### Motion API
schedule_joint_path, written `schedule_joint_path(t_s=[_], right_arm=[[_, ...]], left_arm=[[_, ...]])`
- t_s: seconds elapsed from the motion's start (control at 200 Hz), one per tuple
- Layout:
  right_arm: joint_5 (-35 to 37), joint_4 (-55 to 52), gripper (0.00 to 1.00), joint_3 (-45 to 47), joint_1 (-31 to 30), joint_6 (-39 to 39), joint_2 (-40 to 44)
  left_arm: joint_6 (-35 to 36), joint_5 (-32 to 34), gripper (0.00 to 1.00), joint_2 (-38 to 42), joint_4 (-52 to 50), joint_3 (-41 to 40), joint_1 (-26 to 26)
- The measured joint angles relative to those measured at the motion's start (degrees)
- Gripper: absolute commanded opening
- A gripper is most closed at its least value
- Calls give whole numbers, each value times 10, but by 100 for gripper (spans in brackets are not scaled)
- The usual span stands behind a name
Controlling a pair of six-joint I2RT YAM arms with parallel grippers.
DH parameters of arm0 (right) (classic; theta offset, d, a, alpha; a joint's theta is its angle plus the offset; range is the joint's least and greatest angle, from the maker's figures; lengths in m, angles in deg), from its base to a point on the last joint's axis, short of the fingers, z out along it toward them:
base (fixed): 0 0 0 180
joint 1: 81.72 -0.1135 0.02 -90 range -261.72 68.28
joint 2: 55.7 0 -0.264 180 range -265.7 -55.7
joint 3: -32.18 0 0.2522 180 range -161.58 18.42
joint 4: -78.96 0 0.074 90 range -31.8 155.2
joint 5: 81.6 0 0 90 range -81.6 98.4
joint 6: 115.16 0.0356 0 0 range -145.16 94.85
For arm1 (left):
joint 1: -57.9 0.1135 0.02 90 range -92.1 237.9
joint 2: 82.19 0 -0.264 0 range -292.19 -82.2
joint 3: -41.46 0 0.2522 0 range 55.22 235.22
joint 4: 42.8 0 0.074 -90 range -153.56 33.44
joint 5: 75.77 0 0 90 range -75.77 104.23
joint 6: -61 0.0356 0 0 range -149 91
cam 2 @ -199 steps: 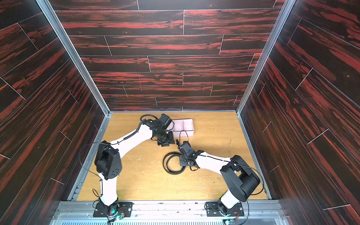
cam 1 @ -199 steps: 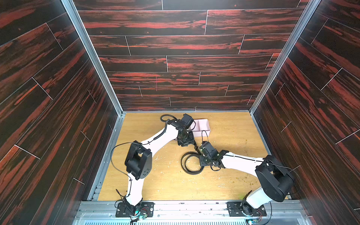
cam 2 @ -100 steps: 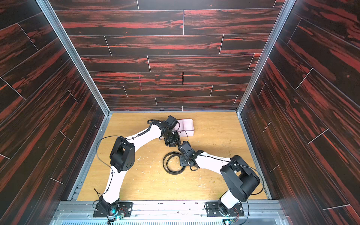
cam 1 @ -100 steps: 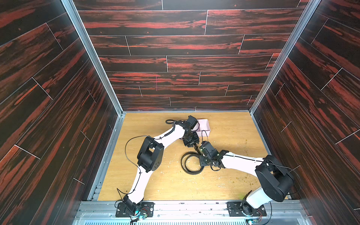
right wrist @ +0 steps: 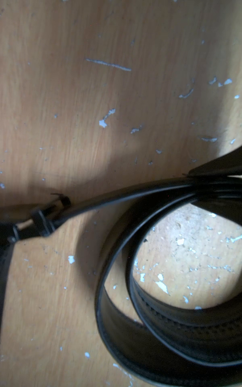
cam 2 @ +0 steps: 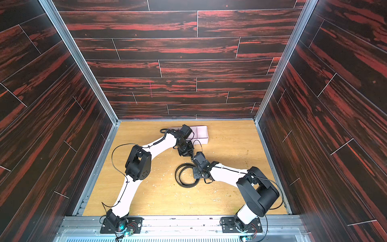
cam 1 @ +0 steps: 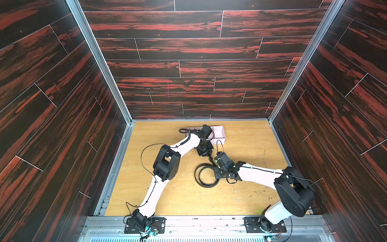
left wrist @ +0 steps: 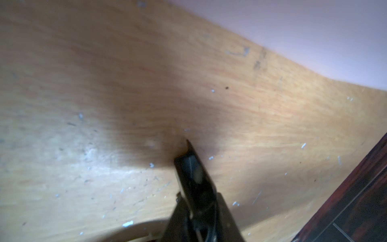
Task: Place the belts into the storage roll
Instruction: Roll the belt at the center of the board.
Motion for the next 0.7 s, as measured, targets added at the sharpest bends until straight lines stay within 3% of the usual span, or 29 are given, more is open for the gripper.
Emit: schedule_joint_path(t_s=[0.18, 0.701], right_arm=[[0, 1, 22, -9, 0, 8, -18], [-20, 10, 25, -4, 7, 20, -28]], left_arm=[[3, -6, 0, 10, 21, -19, 2], [0, 12, 0, 119, 54, -192, 18]])
